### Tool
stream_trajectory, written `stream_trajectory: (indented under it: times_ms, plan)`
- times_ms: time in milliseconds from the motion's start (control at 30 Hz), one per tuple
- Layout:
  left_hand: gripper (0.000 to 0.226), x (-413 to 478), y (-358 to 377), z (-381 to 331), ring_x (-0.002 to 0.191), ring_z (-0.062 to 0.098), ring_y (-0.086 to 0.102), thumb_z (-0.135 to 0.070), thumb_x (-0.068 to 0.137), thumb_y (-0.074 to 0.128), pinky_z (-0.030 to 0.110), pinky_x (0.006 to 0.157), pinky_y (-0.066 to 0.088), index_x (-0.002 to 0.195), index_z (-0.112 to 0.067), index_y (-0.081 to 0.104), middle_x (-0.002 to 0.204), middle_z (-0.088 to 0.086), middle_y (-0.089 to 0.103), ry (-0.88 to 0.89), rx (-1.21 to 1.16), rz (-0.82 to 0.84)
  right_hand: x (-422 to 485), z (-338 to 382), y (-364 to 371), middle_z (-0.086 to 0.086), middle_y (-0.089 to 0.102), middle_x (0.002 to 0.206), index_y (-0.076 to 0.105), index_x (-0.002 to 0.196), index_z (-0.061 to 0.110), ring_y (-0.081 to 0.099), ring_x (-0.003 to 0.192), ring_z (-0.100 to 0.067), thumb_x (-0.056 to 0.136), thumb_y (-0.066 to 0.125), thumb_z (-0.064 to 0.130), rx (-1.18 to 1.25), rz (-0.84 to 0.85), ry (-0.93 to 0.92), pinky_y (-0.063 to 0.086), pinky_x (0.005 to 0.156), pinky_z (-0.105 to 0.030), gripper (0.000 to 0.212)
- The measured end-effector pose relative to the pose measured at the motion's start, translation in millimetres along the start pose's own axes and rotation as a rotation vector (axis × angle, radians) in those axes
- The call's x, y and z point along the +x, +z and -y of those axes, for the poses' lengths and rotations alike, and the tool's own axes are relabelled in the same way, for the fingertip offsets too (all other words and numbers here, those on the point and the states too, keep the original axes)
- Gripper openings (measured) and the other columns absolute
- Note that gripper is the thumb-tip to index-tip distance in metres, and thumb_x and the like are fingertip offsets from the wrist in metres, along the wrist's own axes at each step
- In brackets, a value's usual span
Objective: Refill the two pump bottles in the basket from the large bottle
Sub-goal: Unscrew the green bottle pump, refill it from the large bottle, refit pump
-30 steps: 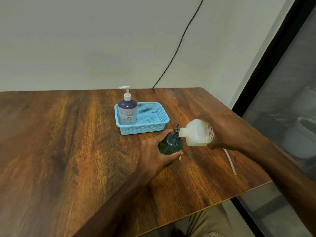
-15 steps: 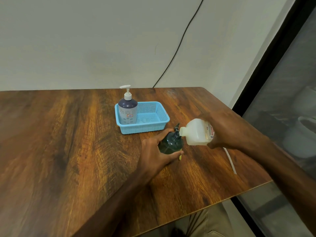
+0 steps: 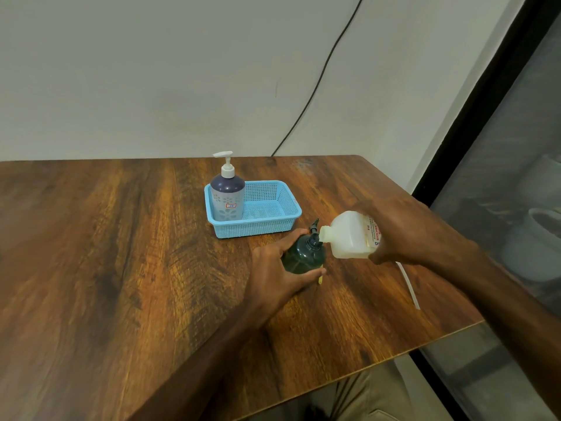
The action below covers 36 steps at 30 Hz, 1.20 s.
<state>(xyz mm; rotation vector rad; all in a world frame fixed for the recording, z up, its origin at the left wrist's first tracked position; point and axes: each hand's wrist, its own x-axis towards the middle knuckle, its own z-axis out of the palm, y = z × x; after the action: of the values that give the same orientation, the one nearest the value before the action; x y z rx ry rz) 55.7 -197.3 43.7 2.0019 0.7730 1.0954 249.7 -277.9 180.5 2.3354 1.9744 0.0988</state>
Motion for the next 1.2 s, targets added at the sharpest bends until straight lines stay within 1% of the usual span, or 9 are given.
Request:
stream_trajectory:
  times_ms: [100, 233, 367, 467, 667, 800, 900, 1067, 1200]
  plan:
    - [0.078, 0.0, 0.0, -0.2, 0.115, -0.006, 0.060, -0.040, 0.069, 0.092, 0.010, 0.099, 0.048, 0.138, -0.032, 0.057, 0.127, -0.016, 0.067, -0.013, 0.003, 0.004, -1.2, 1.5, -2.1, 0.001, 0.042, 0.145, 0.032, 0.147, 0.025, 0.039, 0.132, -0.016, 0.075, 0.081, 0.031, -0.006, 0.003, 0.000, 0.030, 0.105, -0.025, 0.087]
    - [0.084, 0.7, 0.3, 1.2, 0.117, -0.004, 0.060, -0.043, 0.069, 0.091, 0.015, 0.101, 0.049, 0.143, -0.027, 0.057, 0.131, -0.013, 0.068, -0.025, 0.021, 0.004, -2.7, 2.3, -3.2, 0.001, 0.042, 0.145, 0.032, 0.147, 0.025, 0.039, 0.132, -0.016, 0.076, 0.081, 0.031, -0.006, 0.002, -0.002, 0.030, 0.104, -0.024, 0.087]
    - [0.083, 0.7, 0.6, 1.4, 0.117, -0.005, 0.059, -0.042, 0.069, 0.092, 0.011, 0.100, 0.048, 0.143, -0.027, 0.056, 0.131, -0.012, 0.068, -0.027, 0.018, 0.004, -1.8, 1.1, -1.5, 0.001, 0.042, 0.145, 0.032, 0.147, 0.025, 0.039, 0.132, -0.016, 0.075, 0.082, 0.031, 0.015, 0.007, 0.000, 0.030, 0.105, -0.024, 0.088]
    - [0.083, 1.1, 0.6, 2.0, 0.118, -0.003, 0.060, -0.043, 0.069, 0.092, 0.013, 0.100, 0.049, 0.142, -0.029, 0.056, 0.131, -0.013, 0.067, -0.032, 0.015, 0.010, -1.0, 0.5, -0.4, 0.001, 0.042, 0.145, 0.032, 0.147, 0.025, 0.039, 0.132, -0.016, 0.075, 0.082, 0.031, 0.010, 0.005, 0.004, 0.031, 0.106, -0.025, 0.087]
    - [0.082, -0.1, 1.2, 3.0, 0.117, -0.005, 0.058, -0.042, 0.069, 0.092, 0.006, 0.097, 0.046, 0.141, -0.032, 0.055, 0.128, -0.020, 0.064, -0.028, 0.010, 0.003, 0.4, -3.2, 3.0, 0.000, 0.039, 0.148, 0.030, 0.148, 0.022, 0.037, 0.135, -0.017, 0.077, 0.082, 0.024, 0.101, 0.053, 0.026, 0.027, 0.109, -0.024, 0.088]
    - [0.081, 0.8, 1.0, 3.0, 0.118, -0.004, 0.059, -0.042, 0.069, 0.092, 0.012, 0.100, 0.049, 0.140, -0.036, 0.054, 0.129, -0.018, 0.065, -0.019, 0.010, 0.001, 1.5, -2.5, 3.4, 0.001, 0.042, 0.146, 0.033, 0.147, 0.024, 0.039, 0.132, -0.016, 0.074, 0.083, 0.027, 0.047, 0.010, 0.002, 0.031, 0.107, -0.024, 0.089]
    - [0.083, 1.3, 1.5, 4.1, 0.119, -0.003, 0.059, -0.042, 0.069, 0.092, 0.011, 0.100, 0.048, 0.142, -0.031, 0.056, 0.131, -0.013, 0.067, -0.021, 0.016, -0.001, 2.3, -1.4, 2.5, 0.002, 0.044, 0.144, 0.035, 0.147, 0.025, 0.041, 0.131, -0.016, 0.072, 0.084, 0.030, -0.002, -0.018, -0.005, 0.033, 0.105, -0.026, 0.089]
    - [0.079, 0.1, 0.6, 3.2, 0.117, -0.004, 0.060, -0.042, 0.069, 0.092, 0.009, 0.097, 0.047, 0.138, -0.037, 0.054, 0.124, -0.024, 0.062, -0.006, -0.001, 0.004, 3.7, -2.4, 3.9, 0.004, 0.046, 0.142, 0.036, 0.146, 0.027, 0.043, 0.128, -0.015, 0.071, 0.084, 0.033, -0.020, -0.022, -0.001, 0.035, 0.101, -0.024, 0.089]
    - [0.080, 0.2, 0.1, 3.2, 0.114, -0.008, 0.059, -0.041, 0.069, 0.092, 0.006, 0.096, 0.046, 0.139, -0.035, 0.054, 0.124, -0.025, 0.061, -0.003, 0.000, 0.002, 4.4, -2.6, 5.2, 0.003, 0.047, 0.142, 0.036, 0.145, 0.027, 0.044, 0.127, -0.016, 0.069, 0.085, 0.034, -0.024, -0.034, -0.001, 0.035, 0.099, -0.023, 0.091]
